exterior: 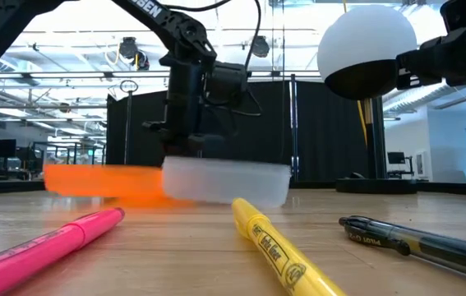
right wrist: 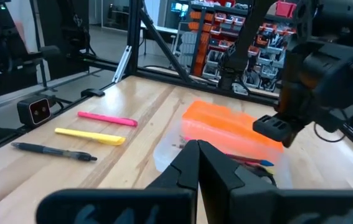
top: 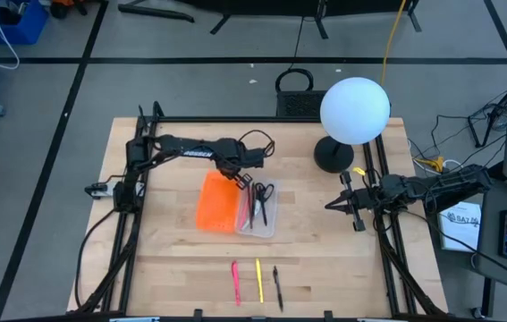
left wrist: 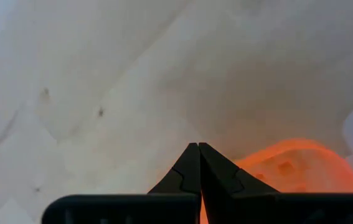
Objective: Pick & place school supplies into a supply box
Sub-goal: Adjust the supply box, then put the black pen into the supply box
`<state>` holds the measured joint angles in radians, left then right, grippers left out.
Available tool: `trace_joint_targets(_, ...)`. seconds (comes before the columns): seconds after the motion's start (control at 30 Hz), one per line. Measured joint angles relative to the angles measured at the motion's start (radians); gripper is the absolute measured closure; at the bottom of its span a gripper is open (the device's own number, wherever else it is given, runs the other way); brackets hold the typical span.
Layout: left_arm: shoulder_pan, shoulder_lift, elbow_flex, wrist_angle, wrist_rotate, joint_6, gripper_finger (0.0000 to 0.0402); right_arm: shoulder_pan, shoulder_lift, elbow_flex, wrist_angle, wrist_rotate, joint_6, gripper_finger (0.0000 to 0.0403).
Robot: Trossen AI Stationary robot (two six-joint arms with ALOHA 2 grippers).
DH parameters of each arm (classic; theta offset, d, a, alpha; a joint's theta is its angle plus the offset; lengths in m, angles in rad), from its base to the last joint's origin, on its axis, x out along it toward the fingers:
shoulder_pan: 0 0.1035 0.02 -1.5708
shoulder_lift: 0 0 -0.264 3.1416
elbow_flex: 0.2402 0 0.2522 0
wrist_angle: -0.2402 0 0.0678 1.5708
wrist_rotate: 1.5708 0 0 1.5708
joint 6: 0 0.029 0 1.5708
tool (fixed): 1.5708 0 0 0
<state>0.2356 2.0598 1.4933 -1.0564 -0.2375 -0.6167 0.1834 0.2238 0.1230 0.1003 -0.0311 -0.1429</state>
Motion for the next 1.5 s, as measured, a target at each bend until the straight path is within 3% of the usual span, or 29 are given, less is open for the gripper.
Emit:
trace_joint_targets(0.23, -0.035, 0.000, -0.012, -0.004, 0.025, -0.031, 0.0399, 0.000, 0.000, 0.000, -0.001, 0.001, -0.002, 0.0403)
trace_joint_targets(0.57, -0.048, -0.048, -0.010, 0.005, -0.104, -0.033, 0.0397, 0.000, 0.000, 0.000, 0.000, 0.002, -0.007, 0.0403)
trace_joint_targets(0.7, -0.069, -0.180, 0.005, 0.012, -0.197, 0.062, 0.0398, 0.000, 0.000, 0.000, 0.000, 0.003, -0.007, 0.0403)
trace_joint_targets(0.83, -0.174, -0.401, -0.033, 0.064, -0.290, 0.161, 0.0396, 0.000, 0.000, 0.000, 0.000, 0.003, -0.007, 0.0403)
trace_joint_targets(0.93, -0.285, -0.611, -0.190, 0.316, -0.275, 0.314, 0.0398, 0.000, 0.000, 0.000, -0.006, 0.003, -0.007, 0.0403)
trace_joint_targets(1.03, -0.365, -0.816, -0.430, 0.685, -0.166, 0.484, 0.0398, 0.000, 0.000, 0.000, -0.002, 0.003, -0.016, 0.0403)
trace_joint_targets(1.17, -0.370, -1.012, -0.728, 1.098, -0.090, 0.638, 0.0399, 0.000, 0.000, 0.000, -0.003, 0.003, -0.060, 0.0403)
trace_joint_targets(1.33, -0.299, -1.170, -0.911, 1.131, -0.077, 0.715, 0.0400, 0.000, 0.000, 0.000, -0.001, 0.003, -0.061, 0.0403)
trace_joint_targets(1.5, -0.301, -1.365, -1.099, 1.233, 0.021, 0.717, 0.0400, 0.000, 0.000, 0.000, 0.045, 0.006, -0.132, 0.0403)
